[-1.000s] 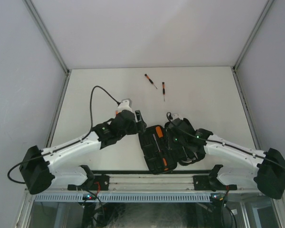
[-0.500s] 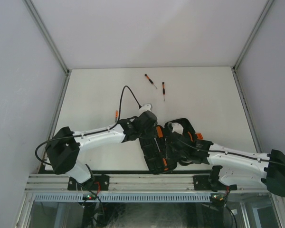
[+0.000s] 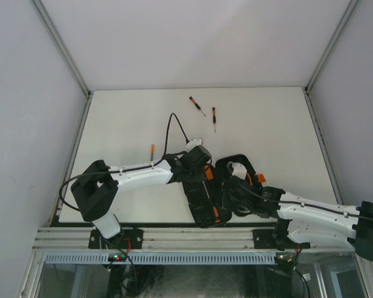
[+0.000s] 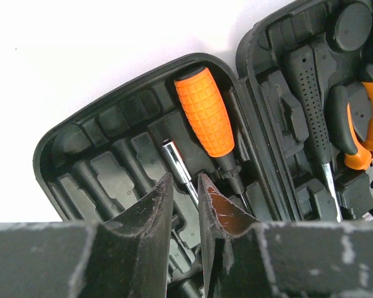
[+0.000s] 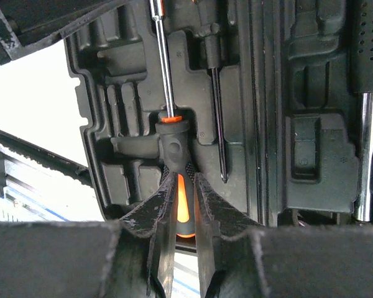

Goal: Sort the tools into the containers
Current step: Adjust the screwdriver in the storage box.

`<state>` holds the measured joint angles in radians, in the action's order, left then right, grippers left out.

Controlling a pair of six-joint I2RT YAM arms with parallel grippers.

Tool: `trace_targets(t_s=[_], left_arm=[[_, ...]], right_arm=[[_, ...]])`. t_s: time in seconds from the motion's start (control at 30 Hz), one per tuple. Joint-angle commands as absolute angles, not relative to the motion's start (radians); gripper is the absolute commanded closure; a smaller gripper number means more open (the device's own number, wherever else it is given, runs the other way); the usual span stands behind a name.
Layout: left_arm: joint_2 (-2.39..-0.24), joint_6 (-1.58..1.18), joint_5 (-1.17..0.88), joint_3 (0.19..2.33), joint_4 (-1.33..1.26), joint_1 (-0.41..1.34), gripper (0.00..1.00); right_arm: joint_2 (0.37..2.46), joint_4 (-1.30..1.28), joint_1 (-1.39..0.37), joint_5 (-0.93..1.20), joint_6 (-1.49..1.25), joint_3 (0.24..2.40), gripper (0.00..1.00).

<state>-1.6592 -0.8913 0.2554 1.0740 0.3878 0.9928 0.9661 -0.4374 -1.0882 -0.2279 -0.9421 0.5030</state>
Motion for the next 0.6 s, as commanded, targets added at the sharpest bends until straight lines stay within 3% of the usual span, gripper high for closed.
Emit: trace_targets(t_s=[0.0,0.57], left_arm=[[-1.680,-0.907,0.260,1.153,0.394,0.994,0.74],[-1.781,-0.931,0.329,1.232,0.474,0.994,0.75]], right_arm=[[0.936,-0.410,-1.092,-0.250,-0.959,0.501,0.85],[0.953,-0.405,-1.092,-0.245,-0.954,0.498,0.86]])
